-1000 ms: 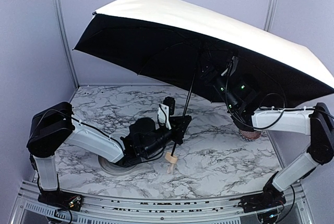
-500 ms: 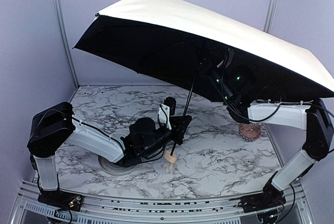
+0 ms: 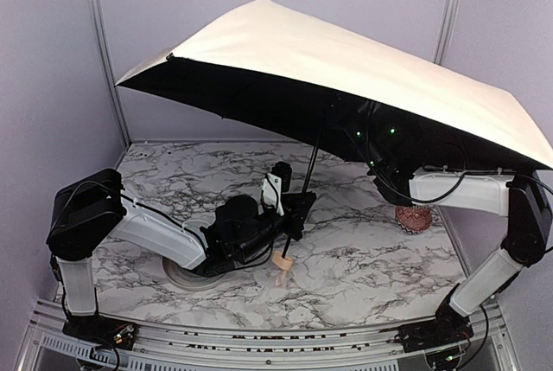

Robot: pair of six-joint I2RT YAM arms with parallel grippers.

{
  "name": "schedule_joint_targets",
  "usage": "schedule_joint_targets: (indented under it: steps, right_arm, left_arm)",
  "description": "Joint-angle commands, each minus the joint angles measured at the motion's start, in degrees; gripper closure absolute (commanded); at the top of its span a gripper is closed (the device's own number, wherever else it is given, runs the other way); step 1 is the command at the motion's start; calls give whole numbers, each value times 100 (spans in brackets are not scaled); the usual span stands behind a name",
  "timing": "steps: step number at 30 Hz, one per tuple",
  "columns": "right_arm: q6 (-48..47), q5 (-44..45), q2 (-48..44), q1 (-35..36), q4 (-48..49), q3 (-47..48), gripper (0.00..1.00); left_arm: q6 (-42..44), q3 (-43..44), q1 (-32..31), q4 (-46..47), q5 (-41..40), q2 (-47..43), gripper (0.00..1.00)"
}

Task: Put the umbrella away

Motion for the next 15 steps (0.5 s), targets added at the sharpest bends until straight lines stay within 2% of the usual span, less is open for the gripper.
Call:
schedule_joint_targets:
  steps: [1,5,10,13,15]
  right_arm:
    - [-304,19,-145,-91,-162,-7,67]
    - [-355,56,-246,-77,-159,-103,65]
    - [-405,139,-282,-78,-163,-175,73]
    - [-411,228,-310,-78,-202,-216,70]
    - [-410,283,-325,-78,-201,-252,73]
  left_arm:
    - [188,152,-33,688,13,-158,100]
    - [236,125,-32,759,-12,-173,100]
    - [255,112,-32,784,-75,-181,100]
    - [292,94,-32,797,-124,-192,100]
    - [339,94,-32,799,-141,-197,100]
